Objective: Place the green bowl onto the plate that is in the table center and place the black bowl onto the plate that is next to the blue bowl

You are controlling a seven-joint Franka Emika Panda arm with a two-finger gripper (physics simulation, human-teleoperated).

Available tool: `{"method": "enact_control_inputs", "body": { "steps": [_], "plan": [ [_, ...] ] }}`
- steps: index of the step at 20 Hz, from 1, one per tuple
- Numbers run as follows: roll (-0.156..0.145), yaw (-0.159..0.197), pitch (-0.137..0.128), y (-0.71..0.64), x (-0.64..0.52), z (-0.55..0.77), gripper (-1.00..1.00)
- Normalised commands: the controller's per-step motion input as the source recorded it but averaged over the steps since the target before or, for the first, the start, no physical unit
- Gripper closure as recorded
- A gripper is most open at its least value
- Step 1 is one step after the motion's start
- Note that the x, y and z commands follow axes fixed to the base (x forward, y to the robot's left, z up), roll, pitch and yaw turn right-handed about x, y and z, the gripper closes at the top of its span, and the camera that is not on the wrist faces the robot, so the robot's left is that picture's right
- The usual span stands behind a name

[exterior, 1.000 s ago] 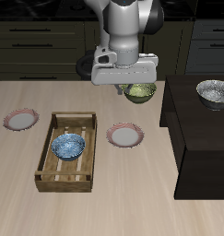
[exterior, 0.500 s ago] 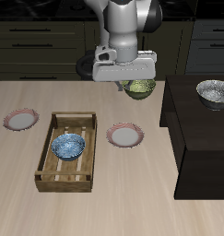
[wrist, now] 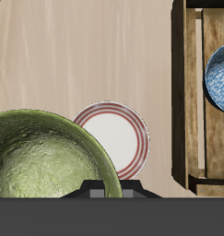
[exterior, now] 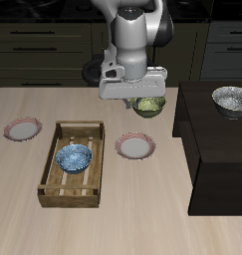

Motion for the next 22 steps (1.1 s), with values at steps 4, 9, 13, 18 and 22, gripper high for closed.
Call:
{"method": "enact_control_inputs", "body": {
  "steps": [4, 9, 13, 18, 22],
  "plan": [
    [-0.008, 0.018, 0.017, -0.06, 0.09, -0.27, 1.0],
    [-0.025, 0.018, 0.024, -0.06, 0.11, -0.25, 1.0],
    [-0.019, 0.023, 0.007, -0.1, 0.11, -0.18, 1.0],
    [-0.019, 0.024, 0.02, -0.02, 0.09, -0.22, 1.0],
    [-0.02, 0.014, 0.018, -0.07, 0.11, -0.16, 1.0]
  ]
}}
